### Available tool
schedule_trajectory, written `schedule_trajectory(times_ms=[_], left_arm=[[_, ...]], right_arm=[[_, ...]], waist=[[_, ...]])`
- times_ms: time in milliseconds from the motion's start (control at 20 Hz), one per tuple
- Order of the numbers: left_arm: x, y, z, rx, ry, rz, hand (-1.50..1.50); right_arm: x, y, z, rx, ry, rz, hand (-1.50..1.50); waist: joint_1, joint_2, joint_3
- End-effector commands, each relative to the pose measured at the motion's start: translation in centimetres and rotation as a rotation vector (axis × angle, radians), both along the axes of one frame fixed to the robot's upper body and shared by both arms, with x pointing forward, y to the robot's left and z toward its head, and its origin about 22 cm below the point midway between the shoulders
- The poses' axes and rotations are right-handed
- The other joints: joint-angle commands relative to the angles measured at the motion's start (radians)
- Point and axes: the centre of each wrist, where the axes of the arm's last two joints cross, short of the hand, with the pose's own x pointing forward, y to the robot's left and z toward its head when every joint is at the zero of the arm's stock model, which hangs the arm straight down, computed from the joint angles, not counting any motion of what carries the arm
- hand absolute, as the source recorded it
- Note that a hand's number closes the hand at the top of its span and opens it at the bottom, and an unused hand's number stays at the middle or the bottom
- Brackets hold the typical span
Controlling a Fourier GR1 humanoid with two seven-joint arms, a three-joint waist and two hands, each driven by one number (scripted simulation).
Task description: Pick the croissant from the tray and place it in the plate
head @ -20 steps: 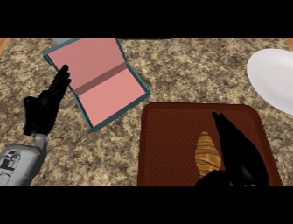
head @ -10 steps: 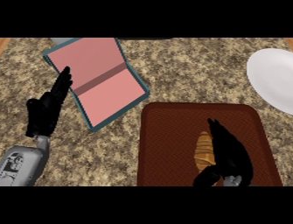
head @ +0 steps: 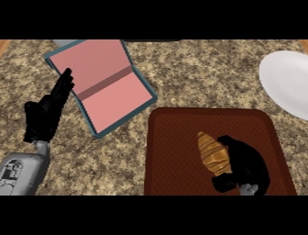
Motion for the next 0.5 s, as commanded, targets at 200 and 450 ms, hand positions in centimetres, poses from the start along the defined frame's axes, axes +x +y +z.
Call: schedule_trajectory(times_ms=[200,450], left_arm=[[0.8,0.0,-0.8,-0.012,0.003,-0.022,0.00],[-0.4,0.1,1.0,0.004,0.008,-0.003,0.00]], right_arm=[[-0.1,0.1,0.1,-0.036,-0.073,-0.008,1.50],[-0.3,-1.3,-0.1,-0.049,-0.155,-0.008,1.50]], waist=[[-0.003,0.000,0.000],[0.000,-0.001,0.000]])
